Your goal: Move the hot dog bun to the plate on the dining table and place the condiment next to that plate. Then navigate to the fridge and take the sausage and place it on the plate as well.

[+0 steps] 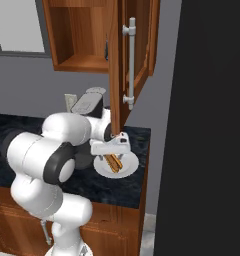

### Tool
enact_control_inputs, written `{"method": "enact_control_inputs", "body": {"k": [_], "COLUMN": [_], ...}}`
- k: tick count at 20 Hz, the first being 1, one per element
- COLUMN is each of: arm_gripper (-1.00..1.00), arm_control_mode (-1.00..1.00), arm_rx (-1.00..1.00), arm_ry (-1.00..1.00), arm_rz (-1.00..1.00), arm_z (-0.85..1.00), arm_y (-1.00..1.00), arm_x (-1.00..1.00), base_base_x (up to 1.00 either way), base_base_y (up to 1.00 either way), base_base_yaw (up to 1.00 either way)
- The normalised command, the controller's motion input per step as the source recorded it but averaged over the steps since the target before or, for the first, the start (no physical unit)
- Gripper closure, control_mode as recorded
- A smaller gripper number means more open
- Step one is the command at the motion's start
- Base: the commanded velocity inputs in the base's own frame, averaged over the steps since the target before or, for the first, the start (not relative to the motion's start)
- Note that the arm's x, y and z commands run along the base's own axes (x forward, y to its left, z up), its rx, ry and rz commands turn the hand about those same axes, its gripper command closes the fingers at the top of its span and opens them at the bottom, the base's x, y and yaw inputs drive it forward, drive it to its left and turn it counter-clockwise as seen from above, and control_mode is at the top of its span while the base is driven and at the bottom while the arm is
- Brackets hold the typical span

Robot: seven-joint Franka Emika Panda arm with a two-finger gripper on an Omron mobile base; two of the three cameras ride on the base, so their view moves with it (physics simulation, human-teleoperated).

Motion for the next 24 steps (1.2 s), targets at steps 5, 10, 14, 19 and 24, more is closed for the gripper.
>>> {"method": "enact_control_inputs", "body": {"k": [5,10,14,19,24], "arm_gripper": [-1.00,-1.00,-1.00,-1.00,-1.00], "arm_control_mode": [-1.00,-1.00,-1.00,-1.00,-1.00], "arm_rx": [-0.02,-0.02,-0.01,0.00,0.00], "arm_ry": [0.00,0.00,0.00,0.00,0.00], "arm_rz": [0.08,0.07,0.04,0.02,0.02], "arm_z": [-0.09,-0.12,-0.23,-0.25,-0.15], "arm_y": [-0.12,-0.04,0.00,0.00,0.00], "arm_x": [0.23,0.27,0.08,0.07,0.07], "base_base_x": [0.00,0.00,0.00,0.00,0.00], "base_base_y": [0.00,0.00,0.00,0.00,0.00], "base_base_yaw": [0.00,0.00,0.00,0.00,0.00]}}
